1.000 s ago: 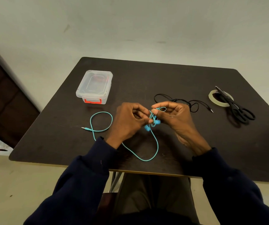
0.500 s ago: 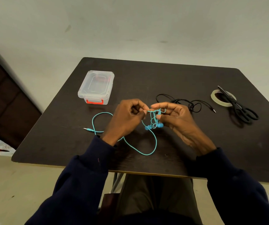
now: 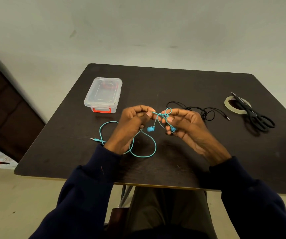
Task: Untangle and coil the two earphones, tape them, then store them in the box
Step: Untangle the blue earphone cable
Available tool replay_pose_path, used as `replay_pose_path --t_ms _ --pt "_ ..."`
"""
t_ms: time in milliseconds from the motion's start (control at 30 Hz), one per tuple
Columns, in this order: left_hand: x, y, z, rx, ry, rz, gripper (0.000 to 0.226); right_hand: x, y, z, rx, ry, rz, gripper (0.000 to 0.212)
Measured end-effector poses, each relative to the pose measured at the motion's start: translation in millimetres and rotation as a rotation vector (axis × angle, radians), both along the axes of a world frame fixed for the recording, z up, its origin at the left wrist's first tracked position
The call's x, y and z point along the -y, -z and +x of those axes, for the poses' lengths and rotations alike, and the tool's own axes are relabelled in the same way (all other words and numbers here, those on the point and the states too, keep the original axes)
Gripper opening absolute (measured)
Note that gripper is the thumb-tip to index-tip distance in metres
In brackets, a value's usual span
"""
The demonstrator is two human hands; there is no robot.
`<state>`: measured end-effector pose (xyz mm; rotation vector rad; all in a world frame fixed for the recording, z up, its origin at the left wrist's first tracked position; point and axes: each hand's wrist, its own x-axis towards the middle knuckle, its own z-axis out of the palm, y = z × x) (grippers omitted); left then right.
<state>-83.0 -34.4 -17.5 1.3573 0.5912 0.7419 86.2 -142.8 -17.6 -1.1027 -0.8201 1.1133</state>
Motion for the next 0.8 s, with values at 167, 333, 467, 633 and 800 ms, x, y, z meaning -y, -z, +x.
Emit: replay_pose_path --t_ms 167,333,467,633,800 --pt "-0.4 0.7 0.4 -0.002 0.030 -0.211 0.013 -0.6 1.9 0.7 0.126 0.056 -0.010 0.029" --pt "-0.1 1.8 0.8 -0.019 0.057 -0.160 0.018 -2.4 3.9 -1.1 0.179 0.108 0.014 0.038" --pt "2.1 0.8 -0.5 -0.009 0.110 -0.095 0.018 -0.5 1.7 0.2 0.141 0.078 -0.017 0.033" --pt "0.5 1.7 -1.3 -0.041 0.099 -0.085 0.015 1.6 1.1 3.1 0.025 0.021 -0.032 0.033" --pt "-3.7 7.5 -2.7 -0.011 0.040 -0.160 0.018 5.5 1.6 4.5 -0.063 -0.034 -0.016 0.039"
